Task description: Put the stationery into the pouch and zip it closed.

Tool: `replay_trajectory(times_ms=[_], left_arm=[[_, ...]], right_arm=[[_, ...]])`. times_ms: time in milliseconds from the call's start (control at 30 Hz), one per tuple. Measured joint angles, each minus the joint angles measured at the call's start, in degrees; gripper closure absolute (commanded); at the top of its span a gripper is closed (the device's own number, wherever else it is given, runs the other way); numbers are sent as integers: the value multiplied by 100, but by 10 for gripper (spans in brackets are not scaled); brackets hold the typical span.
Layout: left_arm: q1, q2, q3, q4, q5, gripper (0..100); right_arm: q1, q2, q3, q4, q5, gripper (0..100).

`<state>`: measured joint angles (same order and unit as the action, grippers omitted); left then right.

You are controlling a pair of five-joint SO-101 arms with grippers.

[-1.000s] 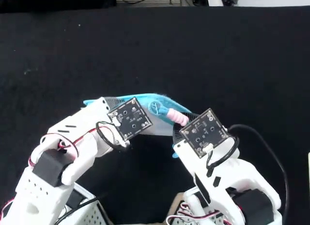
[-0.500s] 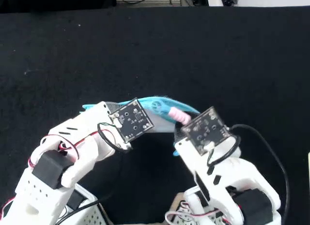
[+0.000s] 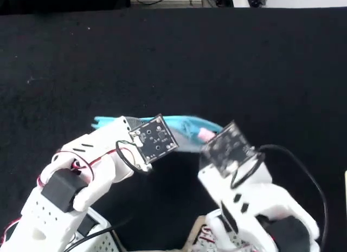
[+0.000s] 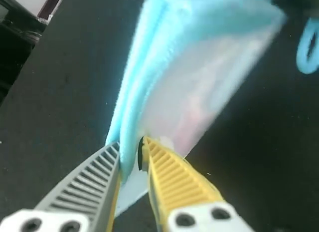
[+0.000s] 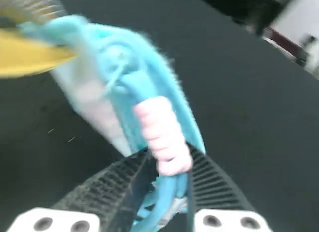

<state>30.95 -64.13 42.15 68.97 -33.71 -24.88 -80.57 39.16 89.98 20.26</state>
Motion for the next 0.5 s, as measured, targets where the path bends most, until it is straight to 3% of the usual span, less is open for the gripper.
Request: replay_trajectory(times_ms=[233,500], left_arm=[[0,0,26,53,220,970],[0,0,35,62,229,970]], right_arm=[[-1187,0,-413,686,149,819],[-1371,0,-431,642,158,835]])
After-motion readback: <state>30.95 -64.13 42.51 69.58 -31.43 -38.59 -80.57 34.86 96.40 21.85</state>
